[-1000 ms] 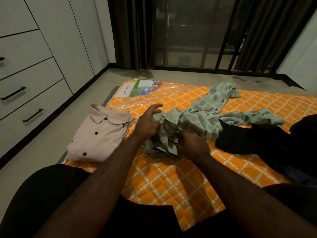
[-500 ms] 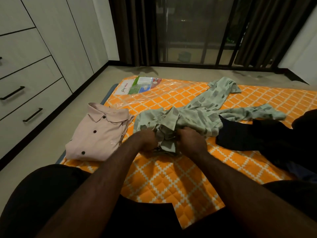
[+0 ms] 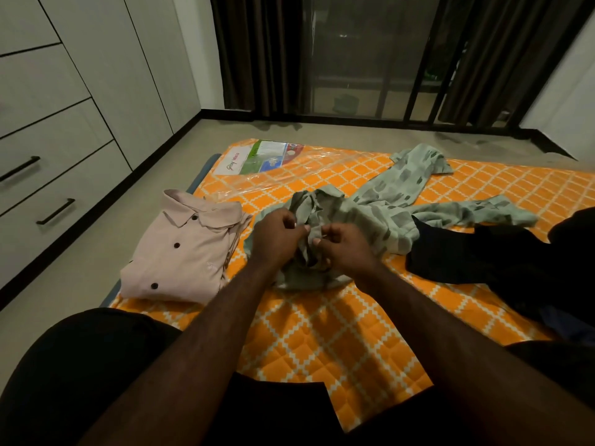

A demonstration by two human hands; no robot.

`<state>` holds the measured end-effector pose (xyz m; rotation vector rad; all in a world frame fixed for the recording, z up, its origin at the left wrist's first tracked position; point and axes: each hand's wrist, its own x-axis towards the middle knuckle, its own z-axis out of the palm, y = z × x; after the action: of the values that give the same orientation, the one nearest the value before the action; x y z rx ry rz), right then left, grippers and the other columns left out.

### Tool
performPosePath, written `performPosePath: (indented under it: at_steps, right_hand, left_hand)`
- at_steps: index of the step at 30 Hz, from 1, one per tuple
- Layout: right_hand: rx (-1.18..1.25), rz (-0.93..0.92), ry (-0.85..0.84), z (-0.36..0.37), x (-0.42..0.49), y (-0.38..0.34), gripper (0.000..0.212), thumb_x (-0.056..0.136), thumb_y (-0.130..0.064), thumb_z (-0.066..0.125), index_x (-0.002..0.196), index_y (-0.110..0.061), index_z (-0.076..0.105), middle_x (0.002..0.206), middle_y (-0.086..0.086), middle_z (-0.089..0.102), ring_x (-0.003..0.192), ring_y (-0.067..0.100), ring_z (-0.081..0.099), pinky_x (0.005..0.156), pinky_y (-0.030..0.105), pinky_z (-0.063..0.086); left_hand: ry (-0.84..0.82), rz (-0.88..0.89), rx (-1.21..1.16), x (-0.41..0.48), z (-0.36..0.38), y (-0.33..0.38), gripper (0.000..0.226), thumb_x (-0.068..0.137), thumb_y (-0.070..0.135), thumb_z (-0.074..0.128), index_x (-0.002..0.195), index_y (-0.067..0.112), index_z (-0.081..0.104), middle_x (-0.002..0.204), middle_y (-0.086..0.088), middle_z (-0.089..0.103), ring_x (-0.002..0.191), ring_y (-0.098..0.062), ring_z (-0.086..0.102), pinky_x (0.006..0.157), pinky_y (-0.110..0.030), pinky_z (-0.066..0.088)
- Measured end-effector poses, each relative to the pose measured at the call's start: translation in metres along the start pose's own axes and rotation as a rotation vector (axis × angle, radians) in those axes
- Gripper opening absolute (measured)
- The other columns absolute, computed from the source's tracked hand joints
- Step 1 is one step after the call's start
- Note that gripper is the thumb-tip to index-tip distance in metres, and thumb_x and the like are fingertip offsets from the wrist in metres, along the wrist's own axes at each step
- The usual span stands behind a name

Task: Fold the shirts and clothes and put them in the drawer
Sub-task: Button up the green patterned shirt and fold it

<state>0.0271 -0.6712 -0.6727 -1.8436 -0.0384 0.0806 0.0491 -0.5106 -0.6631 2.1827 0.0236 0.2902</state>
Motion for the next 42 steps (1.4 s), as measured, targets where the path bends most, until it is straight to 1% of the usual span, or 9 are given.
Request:
performPosePath:
  at_steps: [6,12,19,21,23,26,30,33,42]
  right_hand:
    - [0.413,0.1,0.087,-0.013,0.002,-0.022,0.013,0.097,-0.004,0.063,0.108,-0.006,0.071,0.095,0.008,0.076,0.076,0.014,0.071,0.06,0.024,0.055]
    - [0.402,0.122,0.112,-0.017,0.003,-0.018,0.027,0.095,-0.004,0.065,0.122,0.0,0.066,0.102,0.015,0.072,0.076,0.016,0.069,0.057,0.025,0.053]
    - [0.328,0.11,0.098,-0.017,0.002,-0.014,0.036,0.09,0.005,0.061,0.123,-0.007,0.068,0.106,0.02,0.075,0.07,0.019,0.067,0.052,0.026,0.05]
    - [0.294,0.145,0.126,-0.018,0.002,-0.013,0.041,0.089,0.003,0.059,0.127,-0.011,0.065,0.092,0.017,0.074,0.06,0.017,0.06,0.049,0.028,0.045]
    - [0.332,0.175,0.132,-0.018,0.002,-0.014,0.031,0.093,-0.001,0.057,0.121,-0.012,0.066,0.074,0.005,0.067,0.049,0.011,0.053,0.045,0.025,0.04]
    - [0.428,0.215,0.115,-0.02,0.001,-0.014,0.013,0.1,-0.014,0.06,0.11,-0.011,0.067,0.075,0.004,0.06,0.051,0.013,0.049,0.047,0.024,0.036]
    - [0.368,0.214,0.107,-0.019,0.001,-0.007,0.017,0.095,-0.025,0.072,0.097,-0.008,0.071,0.073,0.006,0.057,0.051,0.013,0.046,0.044,0.024,0.036]
    - [0.312,0.217,0.122,-0.015,0.0,-0.004,0.015,0.091,-0.018,0.077,0.093,-0.004,0.072,0.065,0.004,0.056,0.047,0.01,0.044,0.042,0.023,0.037]
    - [0.23,0.211,0.167,-0.014,0.0,-0.002,0.013,0.086,0.001,0.073,0.098,-0.005,0.073,0.081,0.013,0.073,0.062,0.021,0.068,0.053,0.029,0.055]
  left_hand:
    - [0.005,0.155,-0.127,0.002,-0.004,0.011,0.032,0.078,0.023,0.086,0.086,0.014,0.057,0.072,-0.005,0.062,0.064,-0.021,0.058,0.055,-0.033,0.043]
    - [-0.11,0.028,-0.366,-0.003,-0.001,0.013,0.009,0.089,0.019,0.077,0.093,0.016,0.07,0.08,-0.005,0.071,0.074,-0.019,0.068,0.065,-0.038,0.054]
    - [-0.125,0.03,-0.347,-0.004,0.003,0.009,0.015,0.089,0.012,0.075,0.1,0.021,0.071,0.091,-0.004,0.072,0.085,-0.021,0.07,0.076,-0.045,0.06]
    - [-0.121,0.007,-0.345,-0.003,0.004,0.006,0.017,0.09,0.012,0.073,0.103,0.022,0.07,0.094,-0.004,0.072,0.087,-0.02,0.07,0.079,-0.047,0.06]
    - [-0.118,-0.017,-0.341,-0.002,0.006,0.003,0.016,0.091,0.015,0.072,0.102,0.025,0.069,0.093,-0.007,0.072,0.086,-0.024,0.07,0.076,-0.048,0.06]
    - [-0.105,-0.041,-0.334,-0.002,0.009,0.002,0.013,0.09,0.017,0.073,0.1,0.024,0.069,0.087,-0.014,0.069,0.072,-0.024,0.065,0.067,-0.044,0.055]
    - [-0.128,-0.045,-0.316,-0.003,0.012,0.002,0.014,0.09,0.012,0.07,0.1,0.022,0.068,0.074,-0.008,0.062,0.064,-0.017,0.057,0.06,-0.039,0.049]
    - [-0.144,-0.035,-0.3,-0.003,0.012,0.0,0.016,0.09,0.01,0.069,0.1,0.022,0.068,0.072,-0.004,0.059,0.063,-0.018,0.057,0.06,-0.04,0.05]
    - [-0.106,-0.037,-0.249,-0.005,0.015,-0.005,0.021,0.083,0.014,0.081,0.098,0.019,0.068,0.08,-0.007,0.065,0.071,-0.024,0.062,0.067,-0.044,0.055]
